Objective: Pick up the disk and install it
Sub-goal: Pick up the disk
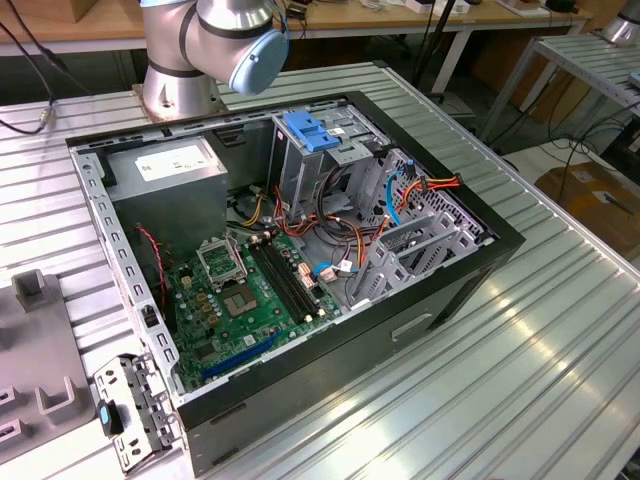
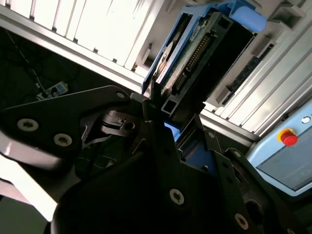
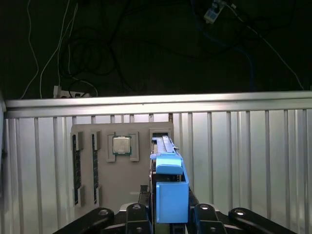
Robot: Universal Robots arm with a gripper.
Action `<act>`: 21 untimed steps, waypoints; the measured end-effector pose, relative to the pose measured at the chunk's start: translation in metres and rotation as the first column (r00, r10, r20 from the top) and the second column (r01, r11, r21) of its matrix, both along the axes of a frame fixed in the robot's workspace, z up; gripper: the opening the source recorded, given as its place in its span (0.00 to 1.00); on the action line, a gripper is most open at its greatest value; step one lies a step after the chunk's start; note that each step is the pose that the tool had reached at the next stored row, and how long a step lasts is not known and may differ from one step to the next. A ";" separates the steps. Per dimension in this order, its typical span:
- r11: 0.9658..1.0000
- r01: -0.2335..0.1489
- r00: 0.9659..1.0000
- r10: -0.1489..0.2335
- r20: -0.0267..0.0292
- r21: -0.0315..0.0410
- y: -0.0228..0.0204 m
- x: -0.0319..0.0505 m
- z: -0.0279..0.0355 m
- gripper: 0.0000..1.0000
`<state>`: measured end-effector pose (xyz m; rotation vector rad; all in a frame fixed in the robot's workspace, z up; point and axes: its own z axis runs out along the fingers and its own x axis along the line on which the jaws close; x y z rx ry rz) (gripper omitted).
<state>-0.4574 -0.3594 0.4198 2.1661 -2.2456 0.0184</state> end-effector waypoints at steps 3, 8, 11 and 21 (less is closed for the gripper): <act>1.000 0.000 1.000 0.000 0.000 0.000 0.0000 0.0000 0.0060 0.37; 1.000 0.000 1.000 0.000 0.000 0.000 0.0000 0.0000 0.0168 0.37; 1.000 0.000 1.000 0.000 0.000 0.000 0.0000 0.0000 0.0228 0.37; 1.000 0.000 1.000 0.000 0.000 0.000 0.0000 0.0000 0.0422 0.37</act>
